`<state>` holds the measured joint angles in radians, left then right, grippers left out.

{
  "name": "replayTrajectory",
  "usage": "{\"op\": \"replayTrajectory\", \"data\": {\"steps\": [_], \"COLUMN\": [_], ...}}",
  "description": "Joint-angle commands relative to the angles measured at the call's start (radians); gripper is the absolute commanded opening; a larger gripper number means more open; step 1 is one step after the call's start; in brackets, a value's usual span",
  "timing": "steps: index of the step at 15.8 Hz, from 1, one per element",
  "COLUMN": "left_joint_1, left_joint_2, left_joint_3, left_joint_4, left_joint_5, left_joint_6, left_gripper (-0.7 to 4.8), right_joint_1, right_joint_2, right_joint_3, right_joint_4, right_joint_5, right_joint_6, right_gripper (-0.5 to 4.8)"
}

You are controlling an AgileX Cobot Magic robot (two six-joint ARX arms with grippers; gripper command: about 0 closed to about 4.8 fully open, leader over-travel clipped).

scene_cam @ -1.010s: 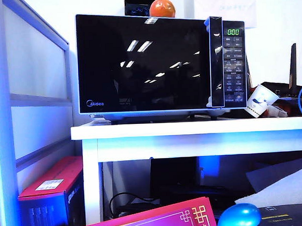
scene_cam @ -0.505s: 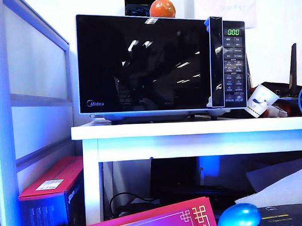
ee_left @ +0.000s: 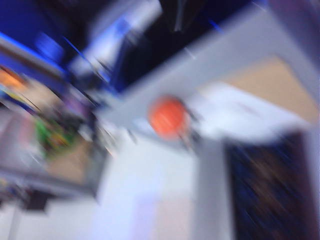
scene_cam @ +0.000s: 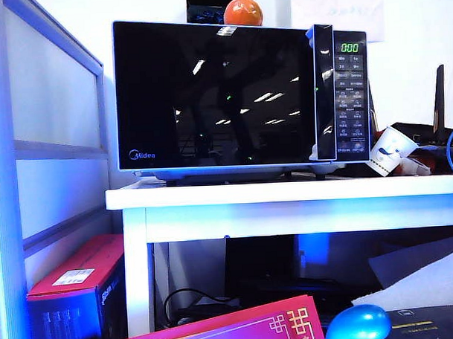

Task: Open the microwave door, place the orange inside the microwave, then close the microwave door.

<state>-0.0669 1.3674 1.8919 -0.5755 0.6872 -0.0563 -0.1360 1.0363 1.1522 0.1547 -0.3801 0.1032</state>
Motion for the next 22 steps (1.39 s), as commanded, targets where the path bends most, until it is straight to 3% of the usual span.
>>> {"op": "replayTrajectory", "data": {"steps": [1, 3, 6, 9, 11, 12, 13, 14, 22], "left_joint_1": [-0.038, -0.091, -0.108, -0.120, -0.121, -0.121, -0.121, -0.121, -0.121], "left_joint_2": [-0.001, 0.001, 0.001, 0.003, 0.008, 0.008, 0.007, 0.007, 0.008], "left_joint_3": [0.006, 0.006, 0.006, 0.007, 0.006, 0.006, 0.006, 0.006, 0.006], "left_joint_4": [-0.001, 0.026, 0.080, 0.115, 0.106, 0.102, 0.102, 0.101, 0.083], "left_joint_5": [0.021, -0.068, -0.069, -0.164, -0.148, -0.150, -0.149, -0.149, -0.150], "left_joint_6": [0.023, 0.035, 0.047, 0.045, 0.041, 0.042, 0.042, 0.042, 0.041], "left_gripper": [0.17, 0.17, 0.17, 0.17, 0.17, 0.17, 0.17, 0.17, 0.17], "right_joint_1": [0.077, 0.151, 0.232, 0.296, 0.325, 0.337, 0.348, 0.368, 0.394], "right_joint_2": [0.126, 0.261, 0.425, 0.558, 0.634, 0.660, 0.688, 0.702, 0.720], "right_joint_3": [0.129, 0.245, 0.376, 0.503, 0.573, 0.595, 0.608, 0.608, 0.608], "right_joint_4": [0.000, 0.000, 0.002, 0.000, 0.000, 0.002, 0.017, 0.024, 0.023], "right_joint_5": [-0.026, -0.026, -0.019, -0.016, -0.015, -0.010, -0.005, 0.006, 0.048], "right_joint_6": [-0.008, -0.053, -0.078, -0.080, -0.086, -0.096, -0.126, -0.158, -0.216], "right_gripper": [-0.01, -0.01, -0.01, -0.01, 0.03, 0.72, 4.44, 4.79, 4.79]}}
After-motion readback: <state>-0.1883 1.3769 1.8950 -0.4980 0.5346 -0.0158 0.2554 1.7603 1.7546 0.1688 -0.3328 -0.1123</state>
